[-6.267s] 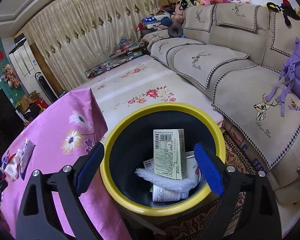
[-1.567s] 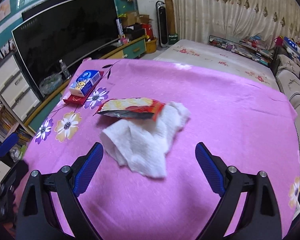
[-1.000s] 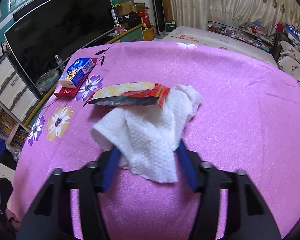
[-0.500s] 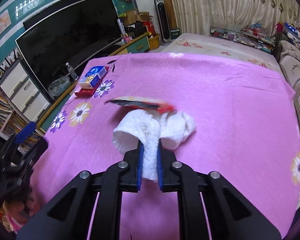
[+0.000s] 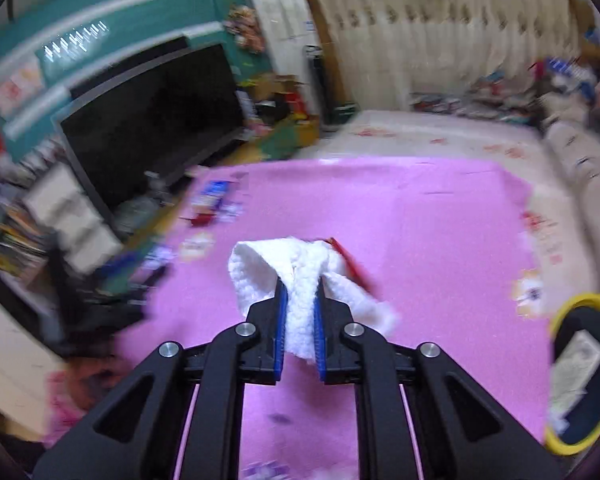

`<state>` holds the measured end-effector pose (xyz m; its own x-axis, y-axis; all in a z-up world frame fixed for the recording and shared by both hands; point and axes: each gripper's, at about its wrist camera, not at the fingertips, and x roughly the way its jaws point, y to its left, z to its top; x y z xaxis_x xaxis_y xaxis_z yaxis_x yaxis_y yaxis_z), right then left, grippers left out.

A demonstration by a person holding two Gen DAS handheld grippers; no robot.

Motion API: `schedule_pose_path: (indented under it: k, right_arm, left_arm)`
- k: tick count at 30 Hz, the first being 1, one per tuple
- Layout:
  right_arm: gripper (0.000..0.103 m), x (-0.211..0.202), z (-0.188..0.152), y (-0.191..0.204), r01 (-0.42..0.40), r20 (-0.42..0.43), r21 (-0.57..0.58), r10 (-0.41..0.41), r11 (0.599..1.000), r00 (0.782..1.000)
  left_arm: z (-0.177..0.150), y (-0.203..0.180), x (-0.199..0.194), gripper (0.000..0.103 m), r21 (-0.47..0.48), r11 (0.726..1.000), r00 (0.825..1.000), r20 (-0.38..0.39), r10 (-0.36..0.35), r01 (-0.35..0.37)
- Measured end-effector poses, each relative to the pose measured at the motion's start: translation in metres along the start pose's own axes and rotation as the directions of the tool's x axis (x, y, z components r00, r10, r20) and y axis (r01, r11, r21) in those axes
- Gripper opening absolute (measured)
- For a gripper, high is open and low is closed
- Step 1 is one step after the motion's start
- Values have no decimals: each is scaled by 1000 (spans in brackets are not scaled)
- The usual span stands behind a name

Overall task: Collect trash
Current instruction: 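Carry the tissue over the bin and open the right gripper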

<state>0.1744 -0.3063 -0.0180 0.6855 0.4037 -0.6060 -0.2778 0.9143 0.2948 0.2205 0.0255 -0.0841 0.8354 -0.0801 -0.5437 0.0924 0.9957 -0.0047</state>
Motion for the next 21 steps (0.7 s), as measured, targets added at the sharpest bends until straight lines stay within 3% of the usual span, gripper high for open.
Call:
schedule_pose_path:
  k: [2, 3, 4, 5, 7, 9, 10, 11, 12, 14, 17, 19, 21]
  right_arm:
    - [11, -11, 1, 6, 118, 46, -51, -115, 992, 992]
    - [11, -16, 2, 5, 119, 56, -52, -116, 992, 992]
    - [11, -22, 3, 1, 52, 48, -24, -51, 998, 998]
    - [11, -26, 4, -1, 46, 51, -16, -45, 999, 998]
    - [11, -37, 5, 0, 133, 96, -45, -128, 990, 987]
    - [11, -45, 8, -7, 2, 82, -4, -1, 1000, 997]
    - [11, -48, 9, -8, 8, 86, -3, -8, 1000, 996]
    - [11, -53, 9, -5, 119, 118, -38, -113, 992, 986]
    - [11, -56, 10, -5, 174, 142, -54, -165, 983, 976]
    - [11, -60, 12, -16, 86, 118, -12, -84, 996, 989]
    - [12, -67, 11, -23, 203, 155, -21, -197, 979, 968]
    - [12, -72, 11, -36, 189, 150, 15, -189, 982, 970]
    - [12, -80, 8, -54, 258, 164, 46, -262, 965, 951]
  left_arm:
    - [0, -1, 0, 89, 3, 1000, 1000, 2, 3, -3]
    - [0, -2, 0, 89, 4, 1000, 1000, 2, 4, -4]
    - [0, -1, 0, 89, 5, 1000, 1000, 3, 5, -5]
    - [0, -1, 0, 89, 4, 1000, 1000, 2, 5, -5]
    - [-1, -2, 0, 89, 5, 1000, 1000, -1, 4, -4]
    - [-1, -2, -1, 89, 8, 1000, 1000, 0, 4, -4]
    - [-1, -2, -1, 89, 9, 1000, 1000, 0, 4, -4]
    - [-1, -2, -1, 89, 11, 1000, 1000, -1, 3, -3]
    - [-1, -3, -2, 89, 13, 1000, 1000, 0, 3, -3]
    - [-1, -3, -3, 89, 15, 1000, 1000, 1, 3, -3]
    - [-1, -3, -3, 89, 15, 1000, 1000, -2, 1, -1]
    - [-1, -4, -3, 89, 17, 1000, 1000, -6, -3, 3]
    - [-1, -6, -3, 89, 21, 1000, 1000, -9, -5, 5]
